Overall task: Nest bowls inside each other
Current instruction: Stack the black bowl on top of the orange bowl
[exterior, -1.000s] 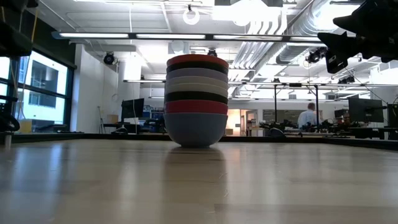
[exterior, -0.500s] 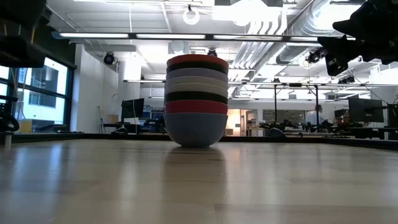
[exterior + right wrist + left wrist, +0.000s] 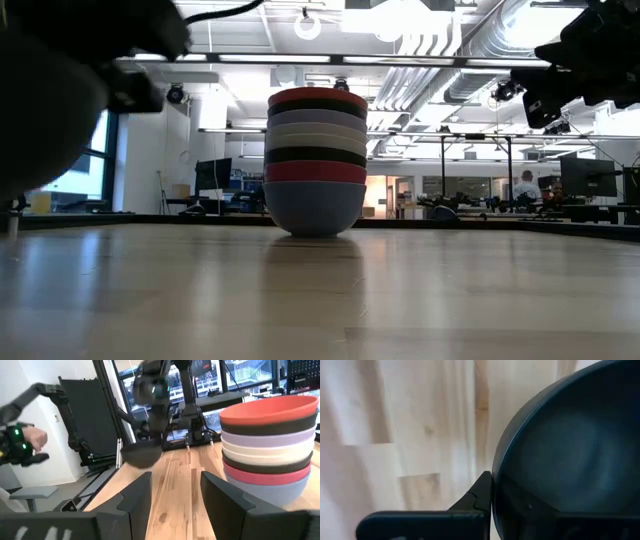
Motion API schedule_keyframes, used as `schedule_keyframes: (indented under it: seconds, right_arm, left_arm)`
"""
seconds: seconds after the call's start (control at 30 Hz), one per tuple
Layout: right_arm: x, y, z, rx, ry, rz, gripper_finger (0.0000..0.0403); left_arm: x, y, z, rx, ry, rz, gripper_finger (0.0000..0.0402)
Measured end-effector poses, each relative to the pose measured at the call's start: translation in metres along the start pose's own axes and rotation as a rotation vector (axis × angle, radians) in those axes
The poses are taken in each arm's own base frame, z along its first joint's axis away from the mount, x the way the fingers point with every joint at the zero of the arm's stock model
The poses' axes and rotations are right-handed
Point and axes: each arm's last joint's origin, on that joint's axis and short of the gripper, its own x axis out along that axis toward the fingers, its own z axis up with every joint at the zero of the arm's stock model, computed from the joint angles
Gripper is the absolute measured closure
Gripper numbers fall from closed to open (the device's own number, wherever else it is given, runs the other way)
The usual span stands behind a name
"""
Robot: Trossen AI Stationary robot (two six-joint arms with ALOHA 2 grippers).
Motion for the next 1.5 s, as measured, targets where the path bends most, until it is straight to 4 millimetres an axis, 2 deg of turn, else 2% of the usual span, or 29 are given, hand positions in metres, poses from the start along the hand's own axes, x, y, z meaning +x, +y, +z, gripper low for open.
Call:
schedule_keyframes:
  seconds: [0.17, 0.3, 0.53, 0.63, 0.73, 1.13, 1.2, 1.43, 1.5]
  right_arm:
    - [0.0, -0.001, -0.003, 0.007, 0.028, -0.01, 0.0242]
    - [0.0, -0.001, -0.003, 0.0, 0.033, -0.014, 0.0242]
    - [0.0, -0.001, -0.003, -0.008, 0.034, -0.016, 0.0242]
    - [0.0, -0.001, -0.003, -0.015, 0.034, -0.018, 0.0242]
    - [0.0, -0.001, -0.003, -0.018, 0.034, -0.018, 0.0242]
    - [0.0, -0.002, -0.004, -0.007, 0.033, -0.032, 0.0242]
    - [0.001, -0.002, -0.004, -0.006, 0.034, -0.033, 0.0242]
    - [0.001, -0.002, -0.005, -0.002, 0.049, -0.036, 0.0242]
    - [0.001, -0.002, -0.005, -0.012, 0.051, -0.036, 0.0242]
  left_arm:
    - [-0.045, 0.02, 0.01, 0.017, -0.028, 0.012, 0.04]
    - [-0.088, 0.037, 0.017, 0.022, -0.07, 0.076, 0.04]
    - [-0.168, 0.077, 0.022, 0.007, -0.259, 0.164, 0.0401]
    - [-0.193, 0.093, 0.022, 0.0, -0.329, 0.211, 0.0401]
    - [-0.21, 0.109, 0.026, -0.008, -0.366, 0.262, 0.0401]
    - [-0.244, 0.185, 0.079, -0.023, -0.381, 0.271, 0.0401]
    - [-0.243, 0.197, 0.087, -0.015, -0.422, 0.237, 0.0401]
    - [-0.227, 0.234, 0.085, -0.082, -0.355, 0.188, 0.0401]
    - [-0.226, 0.236, 0.087, -0.075, -0.366, 0.196, 0.0401]
